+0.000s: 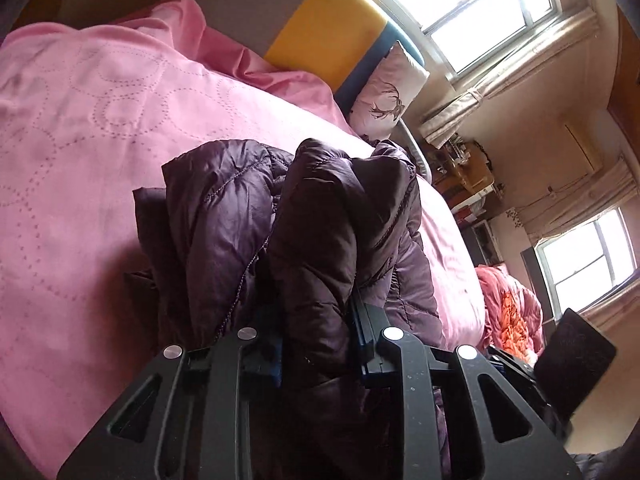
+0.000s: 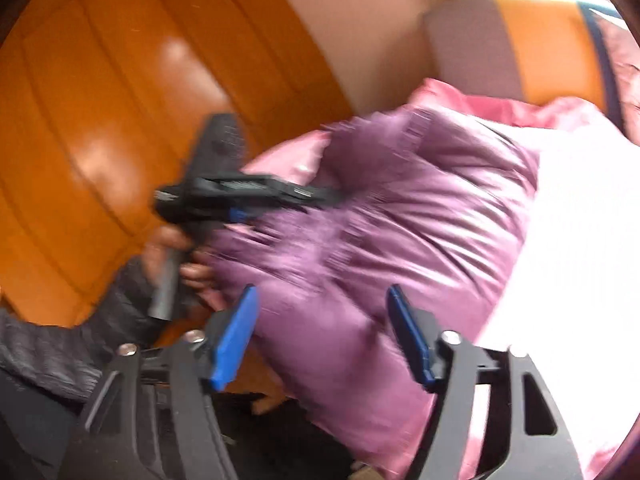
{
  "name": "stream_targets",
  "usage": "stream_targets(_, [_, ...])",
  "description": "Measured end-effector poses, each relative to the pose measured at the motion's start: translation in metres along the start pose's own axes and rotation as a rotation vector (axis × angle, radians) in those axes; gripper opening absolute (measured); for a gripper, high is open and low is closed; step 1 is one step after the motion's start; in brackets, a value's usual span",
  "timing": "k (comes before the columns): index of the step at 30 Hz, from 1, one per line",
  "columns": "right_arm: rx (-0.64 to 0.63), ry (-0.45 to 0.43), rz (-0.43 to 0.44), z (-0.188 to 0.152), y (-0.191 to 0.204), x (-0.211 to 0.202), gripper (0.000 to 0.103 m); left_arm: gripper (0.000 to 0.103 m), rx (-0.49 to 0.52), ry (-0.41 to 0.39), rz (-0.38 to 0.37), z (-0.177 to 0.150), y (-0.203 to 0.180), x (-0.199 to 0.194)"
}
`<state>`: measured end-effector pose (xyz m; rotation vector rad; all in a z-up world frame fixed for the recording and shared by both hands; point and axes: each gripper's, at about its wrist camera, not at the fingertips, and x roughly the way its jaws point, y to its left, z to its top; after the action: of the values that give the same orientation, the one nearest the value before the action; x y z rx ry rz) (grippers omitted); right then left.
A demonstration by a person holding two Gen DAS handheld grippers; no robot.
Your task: Fold large clothes
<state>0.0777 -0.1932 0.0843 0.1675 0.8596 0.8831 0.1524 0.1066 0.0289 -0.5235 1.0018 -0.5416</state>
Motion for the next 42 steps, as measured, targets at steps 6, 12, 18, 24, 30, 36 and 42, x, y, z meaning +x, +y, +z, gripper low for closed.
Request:
stream_targets(6, [-0.101,0.026,-0.058,-0.017,0.003,0.031,0.062,0.024,-0.006,0.008,0.081,-0.014,0.005,-0.011])
stream_targets(12, [-0.316,0.084,-0.180,-0.043,0.035,0.078,0.062,0.027,-0.100,-0.001,0.218,-0.053,0.045,-0.022])
stream_targets(18, [-0.345,0.142,-0.154,-0.032,0.029,0.081,0.064,0.038,-0.166,-0.058,0.282,-0.075,0.061,-0.024])
stream_targets(24, [-0.187,0.068,-0.012,0.029,0.001,0.046,0.076,0.040,-0.093,-0.115,0.384,-0.074,0.034,-0.032])
stream_targets(30, [-0.102,-0.059,-0.157,0.109,-0.021,0.061,0.088,0.049,-0.019,-0.154,0.486,-0.073,0.015,-0.031])
stream_targets(36, [-0.078,-0.034,-0.230,0.153,-0.029,0.100,0.088,0.050,0.026,-0.172,0.538,-0.079,0.006,-0.033])
stream_targets(42, [-0.101,0.023,-0.287,0.155,-0.026,0.134,0.089,0.050,0.071,-0.190,0.574,-0.085,-0.002,-0.032])
